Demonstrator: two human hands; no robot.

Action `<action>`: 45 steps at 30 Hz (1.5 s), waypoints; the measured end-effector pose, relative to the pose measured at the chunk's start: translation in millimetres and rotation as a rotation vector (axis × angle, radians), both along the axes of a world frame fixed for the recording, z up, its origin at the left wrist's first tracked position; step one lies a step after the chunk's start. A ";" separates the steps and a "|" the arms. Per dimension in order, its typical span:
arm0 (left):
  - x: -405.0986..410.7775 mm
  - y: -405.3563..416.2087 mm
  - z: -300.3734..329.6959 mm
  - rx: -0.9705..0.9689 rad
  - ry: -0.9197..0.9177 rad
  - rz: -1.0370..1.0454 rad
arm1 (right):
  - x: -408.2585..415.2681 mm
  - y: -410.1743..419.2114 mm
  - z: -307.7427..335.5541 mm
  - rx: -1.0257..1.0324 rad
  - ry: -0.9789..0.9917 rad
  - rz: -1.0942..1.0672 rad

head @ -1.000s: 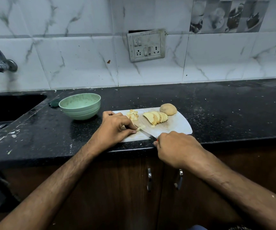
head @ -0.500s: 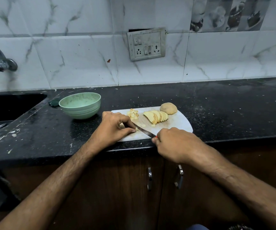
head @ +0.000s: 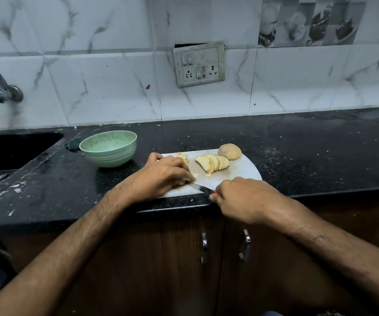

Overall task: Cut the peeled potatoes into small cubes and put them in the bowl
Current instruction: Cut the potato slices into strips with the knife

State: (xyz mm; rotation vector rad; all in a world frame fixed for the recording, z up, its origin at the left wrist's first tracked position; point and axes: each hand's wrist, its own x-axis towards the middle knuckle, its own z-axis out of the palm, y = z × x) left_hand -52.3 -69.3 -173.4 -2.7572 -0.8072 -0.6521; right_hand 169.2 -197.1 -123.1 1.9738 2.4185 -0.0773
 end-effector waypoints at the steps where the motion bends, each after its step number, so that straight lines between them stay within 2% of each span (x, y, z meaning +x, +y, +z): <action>1: -0.3 2.1 1.2 0.001 0.013 -0.001 | 4.4 2.0 2.8 -0.011 -0.019 0.010; 5: -3.6 9.0 3.0 -0.019 -0.029 0.023 | 38.3 11.4 27.3 -0.158 0.014 0.072; 9: -1.3 10.0 0.3 -0.052 -0.109 0.096 | 81.6 33.3 43.8 -0.268 0.302 0.052; 14: 8.7 7.1 2.8 0.007 -0.162 0.160 | 100.3 73.9 18.3 -0.102 0.562 0.008; 18: 28.3 4.3 5.7 0.004 -0.121 0.089 | 80.3 94.3 -11.4 0.029 1.024 0.069; 23: 51.3 6.2 6.4 0.058 -0.018 -0.057 | 55.0 118.9 -28.2 0.172 1.290 0.085; 27: 56.0 12.3 8.2 0.115 0.044 -0.076 | 55.4 124.1 -33.7 0.152 1.335 0.108; 41: 31.6 39.7 8.2 0.127 -0.021 0.147 | 58.7 127.5 -39.7 0.105 1.284 0.119; 45: 37.1 42.8 10.7 0.125 -0.104 0.205 | 58.7 127.7 -39.7 0.105 1.286 0.103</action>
